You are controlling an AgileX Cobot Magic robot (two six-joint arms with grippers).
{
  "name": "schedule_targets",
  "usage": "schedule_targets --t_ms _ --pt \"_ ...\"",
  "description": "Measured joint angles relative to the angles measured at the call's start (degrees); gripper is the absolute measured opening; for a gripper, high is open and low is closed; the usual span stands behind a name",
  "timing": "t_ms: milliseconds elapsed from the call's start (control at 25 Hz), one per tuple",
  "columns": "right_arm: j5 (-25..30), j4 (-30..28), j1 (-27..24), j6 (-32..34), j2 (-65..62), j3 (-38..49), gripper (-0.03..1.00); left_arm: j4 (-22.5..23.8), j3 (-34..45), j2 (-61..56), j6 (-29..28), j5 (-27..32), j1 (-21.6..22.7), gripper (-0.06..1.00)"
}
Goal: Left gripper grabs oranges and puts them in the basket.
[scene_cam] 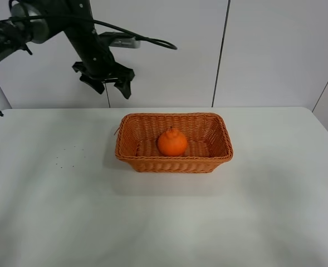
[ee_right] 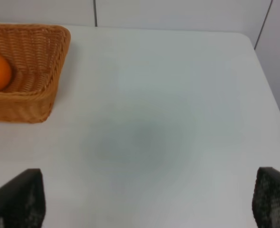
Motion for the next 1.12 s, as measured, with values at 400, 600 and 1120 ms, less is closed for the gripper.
schedule_targets --t_ms 400,600,1120 --pt "0.00 0.00 0.00 0.00 0.00 0.00 0.69 0.45 2.62 0.00 0.00 0.04 14.68 0.89" --pt "0.00 0.00 0.00 0.00 0.00 0.00 0.69 0.52 3.54 -0.70 -0.84 0.07 16.74 0.88" --pt "0.00 0.00 0.00 0.00 0.00 0.00 0.69 -0.58 20.58 -20.13 -1.14 0.11 16.74 0.88"
